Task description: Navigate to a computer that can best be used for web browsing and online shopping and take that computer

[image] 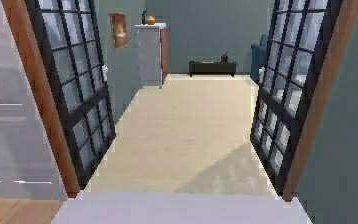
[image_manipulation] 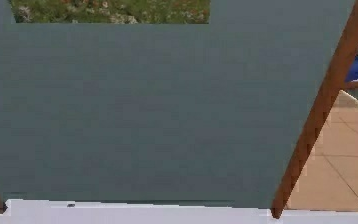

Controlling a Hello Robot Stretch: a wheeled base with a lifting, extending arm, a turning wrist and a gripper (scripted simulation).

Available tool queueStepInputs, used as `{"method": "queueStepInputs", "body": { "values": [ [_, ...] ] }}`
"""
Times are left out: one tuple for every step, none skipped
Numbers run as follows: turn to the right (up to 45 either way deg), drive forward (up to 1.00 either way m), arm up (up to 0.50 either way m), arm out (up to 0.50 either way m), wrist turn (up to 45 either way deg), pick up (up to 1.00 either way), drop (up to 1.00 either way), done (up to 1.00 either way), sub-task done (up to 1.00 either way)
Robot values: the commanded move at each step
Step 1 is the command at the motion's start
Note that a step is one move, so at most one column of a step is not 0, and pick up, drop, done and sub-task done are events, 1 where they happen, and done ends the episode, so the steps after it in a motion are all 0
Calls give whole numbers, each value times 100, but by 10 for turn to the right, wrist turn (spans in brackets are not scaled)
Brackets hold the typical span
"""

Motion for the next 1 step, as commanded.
{"method": "queueStepInputs", "body": {
  "values": [
    [60,0,0,0,0,0,0,0,0]
  ]
}}
